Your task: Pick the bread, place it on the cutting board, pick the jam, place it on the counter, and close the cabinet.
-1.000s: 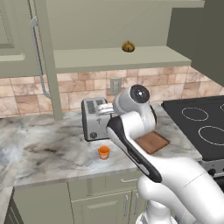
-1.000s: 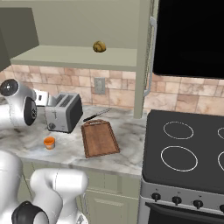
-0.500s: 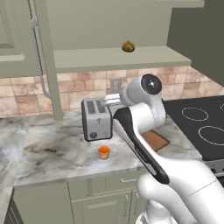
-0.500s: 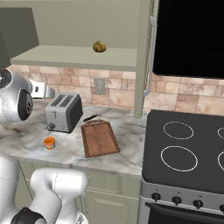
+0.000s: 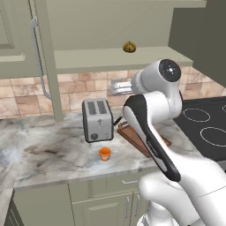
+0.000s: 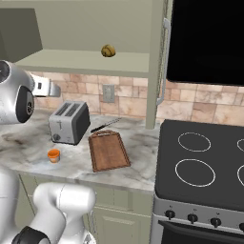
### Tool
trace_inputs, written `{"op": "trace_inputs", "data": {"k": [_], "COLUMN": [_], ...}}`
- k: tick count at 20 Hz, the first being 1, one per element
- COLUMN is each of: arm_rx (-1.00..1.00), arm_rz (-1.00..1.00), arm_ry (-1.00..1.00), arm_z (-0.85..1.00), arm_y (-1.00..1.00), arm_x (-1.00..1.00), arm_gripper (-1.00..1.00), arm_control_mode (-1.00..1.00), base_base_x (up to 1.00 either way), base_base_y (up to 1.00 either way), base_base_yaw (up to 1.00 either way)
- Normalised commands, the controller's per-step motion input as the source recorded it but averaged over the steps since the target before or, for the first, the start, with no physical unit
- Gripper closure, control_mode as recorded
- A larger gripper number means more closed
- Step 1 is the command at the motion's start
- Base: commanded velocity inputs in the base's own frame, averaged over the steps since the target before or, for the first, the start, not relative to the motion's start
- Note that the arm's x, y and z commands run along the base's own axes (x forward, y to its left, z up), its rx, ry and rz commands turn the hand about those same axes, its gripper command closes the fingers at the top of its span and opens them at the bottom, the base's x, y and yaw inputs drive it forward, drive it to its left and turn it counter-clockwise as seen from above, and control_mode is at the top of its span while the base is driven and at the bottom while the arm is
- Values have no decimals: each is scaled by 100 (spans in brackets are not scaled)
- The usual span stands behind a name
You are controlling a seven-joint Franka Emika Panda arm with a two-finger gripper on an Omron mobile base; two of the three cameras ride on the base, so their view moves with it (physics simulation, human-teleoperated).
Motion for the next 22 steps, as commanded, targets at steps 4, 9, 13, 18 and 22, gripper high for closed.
{"op": "trace_inputs", "data": {"k": [4, 9, 13, 18, 22], "arm_rx": [0, 0, 0, 0, 0], "arm_rz": [0, 0, 0, 0, 0], "arm_ry": [-4, -5, -5, -5, -4], "arm_z": [45, 39, 26, 22, 16], "arm_y": [-23, -25, -22, -24, -23], "arm_x": [-17, -12, -2, 0, 0], "arm_gripper": [-100, -100, -100, -100, -100], "arm_control_mode": [-100, -100, -100, -100, -100], "base_base_x": [0, 0, 0, 0, 0], "base_base_y": [0, 0, 0, 0, 0], "base_base_yaw": [0, 0, 0, 0, 0]}}
